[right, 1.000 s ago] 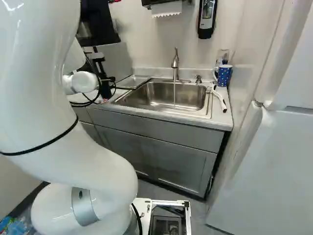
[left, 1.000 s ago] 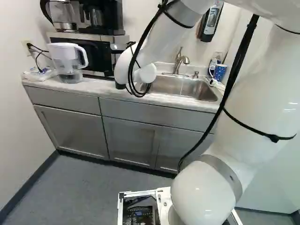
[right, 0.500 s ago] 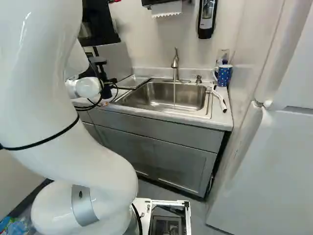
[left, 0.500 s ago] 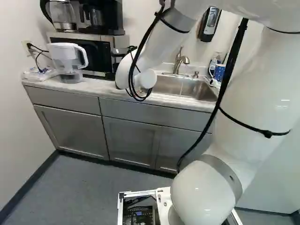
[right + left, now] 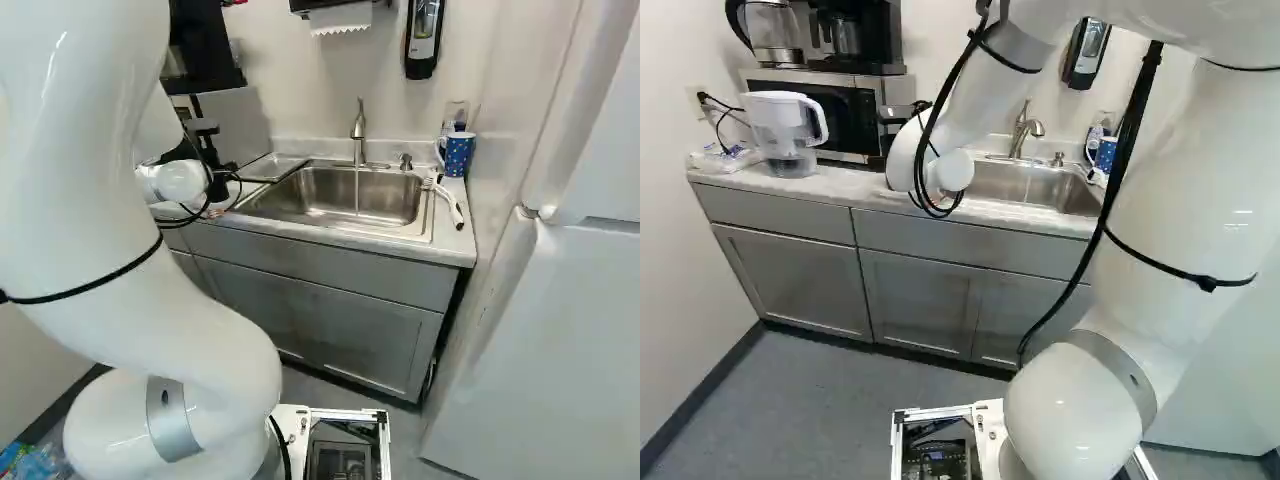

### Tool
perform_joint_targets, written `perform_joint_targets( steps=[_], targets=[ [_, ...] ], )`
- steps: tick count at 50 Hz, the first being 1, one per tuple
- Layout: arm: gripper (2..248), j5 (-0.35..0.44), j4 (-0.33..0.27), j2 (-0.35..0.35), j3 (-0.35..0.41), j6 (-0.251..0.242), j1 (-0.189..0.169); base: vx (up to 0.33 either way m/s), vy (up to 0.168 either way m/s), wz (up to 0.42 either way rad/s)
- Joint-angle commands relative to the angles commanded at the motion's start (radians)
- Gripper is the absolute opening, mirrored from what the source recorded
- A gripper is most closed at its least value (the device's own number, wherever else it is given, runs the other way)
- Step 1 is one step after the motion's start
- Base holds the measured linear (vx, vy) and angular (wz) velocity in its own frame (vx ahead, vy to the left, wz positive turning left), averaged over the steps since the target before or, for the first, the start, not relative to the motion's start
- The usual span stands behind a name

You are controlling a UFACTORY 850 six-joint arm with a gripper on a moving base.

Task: Rinse the cup and place it in the tray

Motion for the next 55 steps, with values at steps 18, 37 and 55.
perform_joint_targets(
  steps=[18,37,55],
  targets=[
    [125,0.0,0.0,0.0,0.0,0.0,0.0,0.0,0.0,0.0],
    [125,0.0,0.0,0.024,-0.005,0.0,-0.033,0.0,0.0,0.0],
    [125,0.0,0.0,0.046,-0.022,0.0,-0.092,0.0,0.0,0.0]
  ],
)
